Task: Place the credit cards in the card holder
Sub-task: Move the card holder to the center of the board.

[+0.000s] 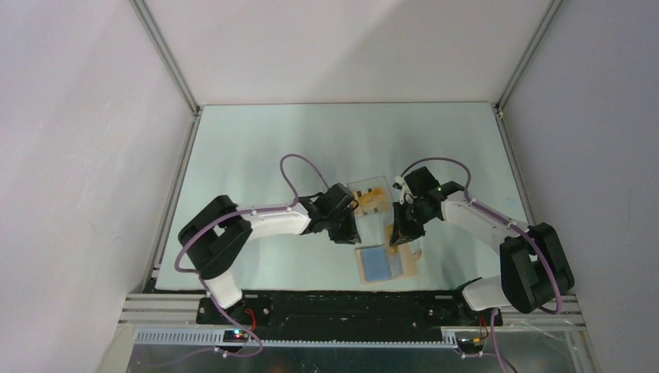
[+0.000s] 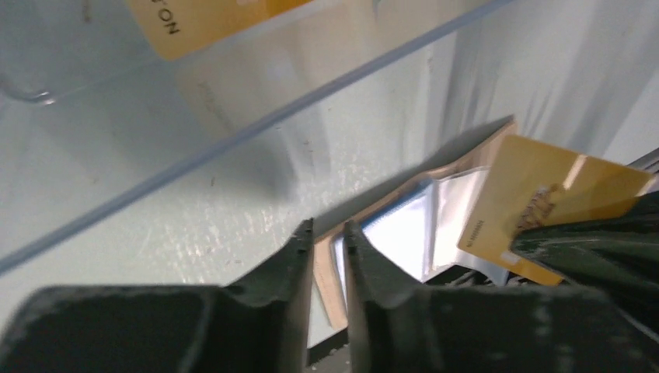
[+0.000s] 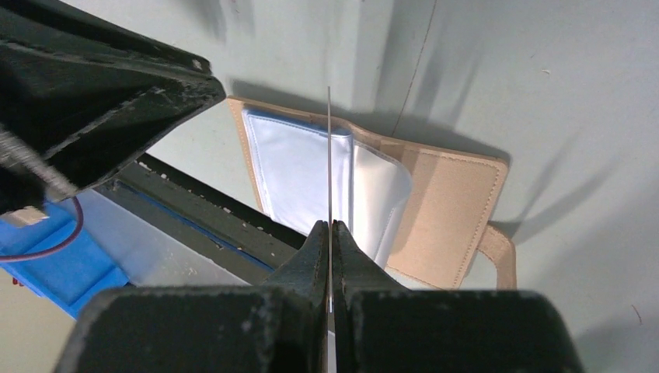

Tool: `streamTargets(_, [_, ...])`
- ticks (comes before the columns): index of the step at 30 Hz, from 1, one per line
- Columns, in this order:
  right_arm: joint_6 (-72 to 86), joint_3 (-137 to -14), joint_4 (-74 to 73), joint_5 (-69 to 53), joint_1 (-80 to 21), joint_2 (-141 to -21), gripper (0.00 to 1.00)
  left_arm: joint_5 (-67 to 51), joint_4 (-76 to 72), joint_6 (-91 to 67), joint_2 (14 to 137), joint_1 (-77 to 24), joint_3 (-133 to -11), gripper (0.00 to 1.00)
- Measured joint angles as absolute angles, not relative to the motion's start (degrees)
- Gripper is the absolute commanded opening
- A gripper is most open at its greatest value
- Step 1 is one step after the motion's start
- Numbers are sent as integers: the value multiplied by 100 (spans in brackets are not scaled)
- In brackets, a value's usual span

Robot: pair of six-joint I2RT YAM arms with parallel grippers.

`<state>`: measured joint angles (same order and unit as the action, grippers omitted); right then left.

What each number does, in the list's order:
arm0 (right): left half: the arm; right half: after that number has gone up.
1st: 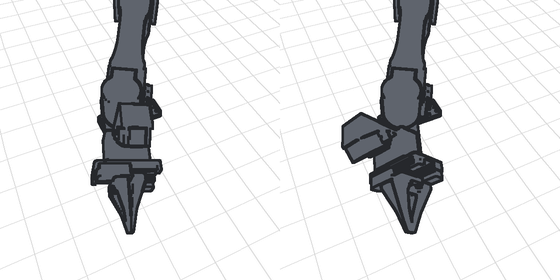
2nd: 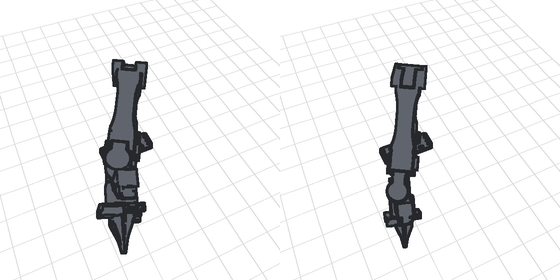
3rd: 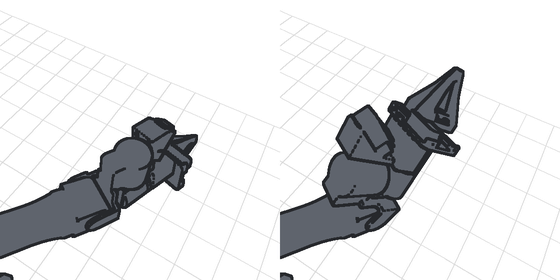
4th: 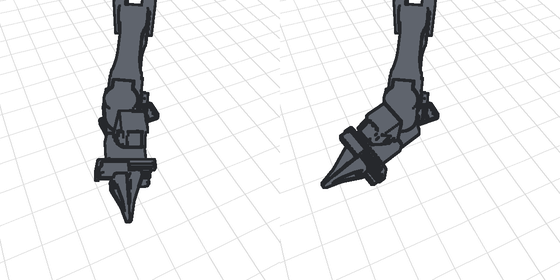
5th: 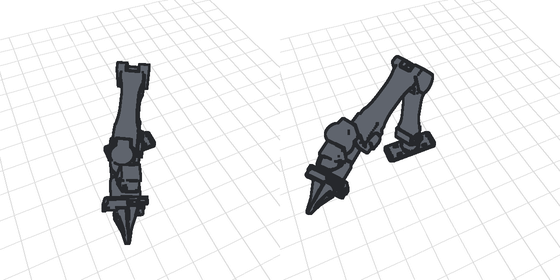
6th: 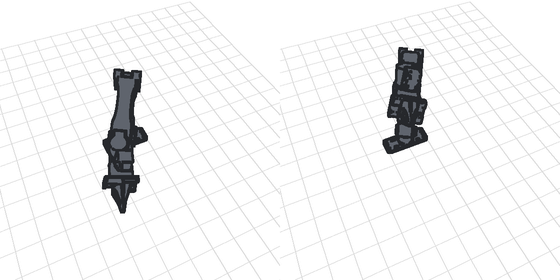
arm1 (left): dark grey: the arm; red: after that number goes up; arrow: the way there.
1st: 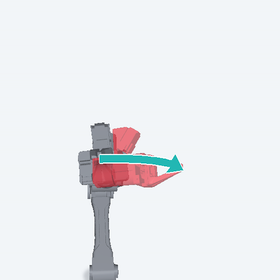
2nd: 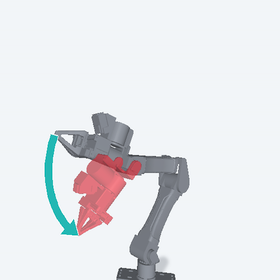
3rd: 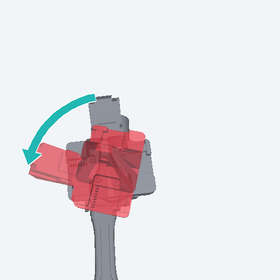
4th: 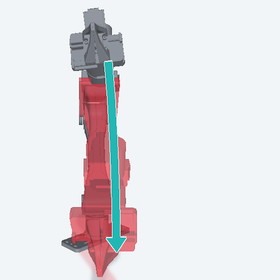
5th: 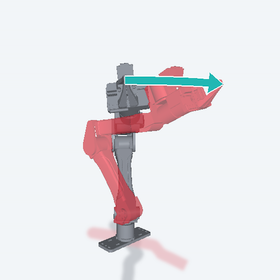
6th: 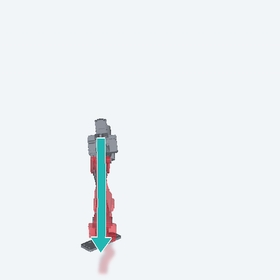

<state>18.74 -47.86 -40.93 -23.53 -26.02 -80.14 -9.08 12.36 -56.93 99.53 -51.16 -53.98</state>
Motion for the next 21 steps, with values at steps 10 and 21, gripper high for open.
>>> streamTargets(10, [1890,-4781,-4088,-2491,-2526,-7944,0,-484,1286,-5063,9330,-4818,-5559,51])
streamTargets(21, [2331,-4462,-4091,-2515,-2484,-7502,0,-1041,1227,-5599,9157,-4976,-4834,57])
